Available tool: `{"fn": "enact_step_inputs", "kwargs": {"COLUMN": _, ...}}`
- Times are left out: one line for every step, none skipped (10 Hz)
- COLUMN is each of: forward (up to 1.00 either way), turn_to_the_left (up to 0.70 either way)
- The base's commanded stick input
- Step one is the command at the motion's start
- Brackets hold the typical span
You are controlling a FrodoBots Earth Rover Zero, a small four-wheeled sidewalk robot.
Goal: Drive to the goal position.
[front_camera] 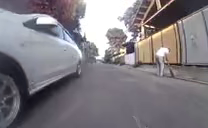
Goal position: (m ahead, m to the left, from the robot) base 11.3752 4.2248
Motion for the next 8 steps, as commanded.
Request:
{"fn": "enact_step_inputs", "kwargs": {"forward": 1.00, "turn_to_the_left": 0.01}}
{"fn": "enact_step_inputs", "kwargs": {"forward": 1.00, "turn_to_the_left": 0.01}}
{"fn": "enact_step_inputs", "kwargs": {"forward": 1.00, "turn_to_the_left": 0.01}}
{"fn": "enact_step_inputs", "kwargs": {"forward": 1.00, "turn_to_the_left": 0.01}}
{"fn": "enact_step_inputs", "kwargs": {"forward": 1.00, "turn_to_the_left": 0.01}}
{"fn": "enact_step_inputs", "kwargs": {"forward": 1.00, "turn_to_the_left": 0.01}}
{"fn": "enact_step_inputs", "kwargs": {"forward": 1.00, "turn_to_the_left": 0.01}}
{"fn": "enact_step_inputs", "kwargs": {"forward": 1.00, "turn_to_the_left": 0.01}}
